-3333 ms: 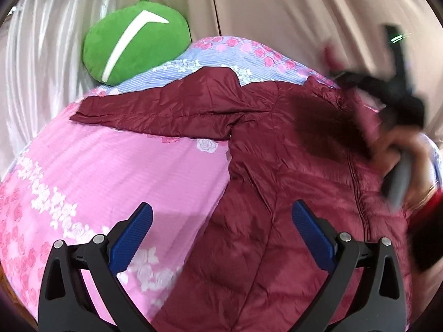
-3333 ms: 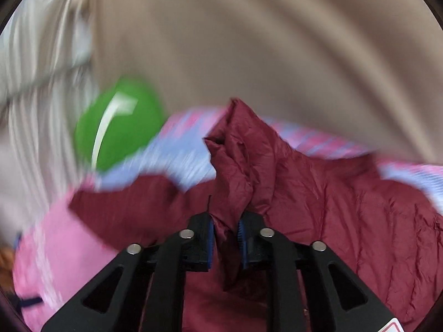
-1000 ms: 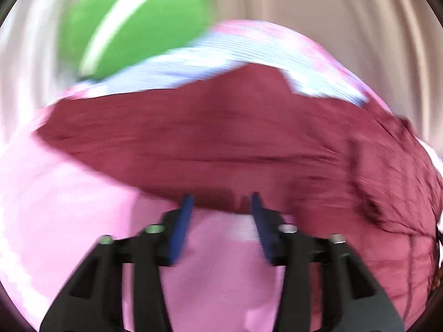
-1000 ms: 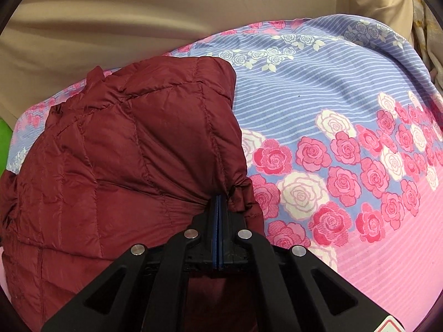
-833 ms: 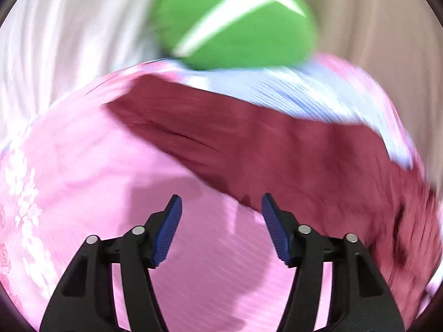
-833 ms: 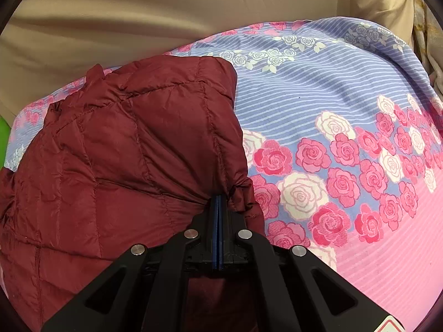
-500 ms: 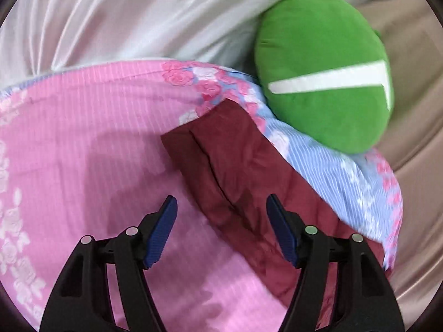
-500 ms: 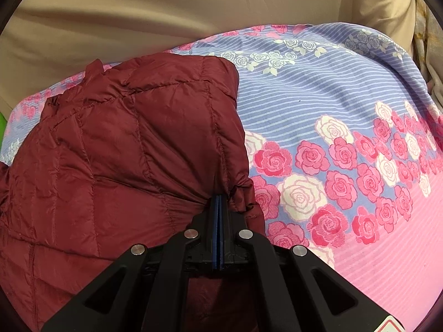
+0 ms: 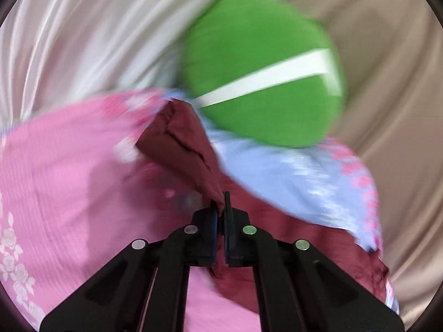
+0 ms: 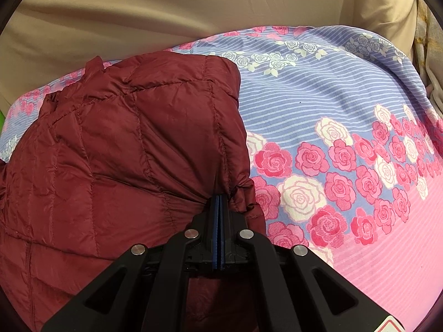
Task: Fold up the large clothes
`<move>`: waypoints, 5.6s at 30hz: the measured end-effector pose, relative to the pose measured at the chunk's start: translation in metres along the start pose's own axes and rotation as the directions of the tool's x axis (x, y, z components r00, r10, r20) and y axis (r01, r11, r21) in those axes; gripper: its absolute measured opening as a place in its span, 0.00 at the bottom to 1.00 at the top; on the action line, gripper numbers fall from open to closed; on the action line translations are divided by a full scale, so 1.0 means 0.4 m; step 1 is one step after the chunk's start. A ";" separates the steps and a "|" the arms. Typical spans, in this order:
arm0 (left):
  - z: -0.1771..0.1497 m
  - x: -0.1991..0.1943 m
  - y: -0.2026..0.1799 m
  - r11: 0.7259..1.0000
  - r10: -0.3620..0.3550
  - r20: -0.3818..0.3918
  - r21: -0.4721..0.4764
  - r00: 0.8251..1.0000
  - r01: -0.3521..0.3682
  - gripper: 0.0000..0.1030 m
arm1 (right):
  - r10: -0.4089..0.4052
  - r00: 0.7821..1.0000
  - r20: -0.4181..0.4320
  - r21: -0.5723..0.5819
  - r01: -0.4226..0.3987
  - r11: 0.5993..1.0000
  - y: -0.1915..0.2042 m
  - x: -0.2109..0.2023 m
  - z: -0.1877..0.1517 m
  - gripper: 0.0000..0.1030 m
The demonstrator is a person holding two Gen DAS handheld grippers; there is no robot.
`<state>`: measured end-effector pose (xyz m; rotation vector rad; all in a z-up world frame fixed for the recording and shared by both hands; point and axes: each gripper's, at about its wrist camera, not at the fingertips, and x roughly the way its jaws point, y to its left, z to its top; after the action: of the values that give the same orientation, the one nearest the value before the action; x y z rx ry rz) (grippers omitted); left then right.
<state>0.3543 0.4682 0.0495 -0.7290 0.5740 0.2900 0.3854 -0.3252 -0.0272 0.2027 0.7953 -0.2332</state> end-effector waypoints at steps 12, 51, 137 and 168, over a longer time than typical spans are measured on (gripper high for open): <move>-0.343 -0.251 -0.795 0.715 -0.426 -0.161 0.543 0.890 0.440 0.02 | 0.016 1.000 0.000 0.010 -0.016 1.000 -0.006 -0.001 -0.001 0.00; -0.522 0.113 -0.427 0.970 -0.158 -0.325 0.124 0.933 0.208 0.56 | 0.408 0.897 0.173 0.011 -0.415 0.910 0.193 -0.205 0.103 0.04; -0.560 0.106 -0.438 0.968 -0.113 -0.287 0.185 0.951 0.170 0.02 | 0.273 0.962 0.030 0.045 -0.274 0.961 0.008 -0.128 -0.002 0.58; -0.595 0.127 -0.474 0.932 -0.035 -0.229 0.343 0.973 0.114 0.03 | 0.405 0.905 -0.128 -0.340 -0.424 0.840 0.573 -0.059 0.049 0.02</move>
<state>0.3859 0.1695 -0.0207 -0.4324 0.7833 0.0292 0.4475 -0.1086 0.0243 0.0285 0.8110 0.3335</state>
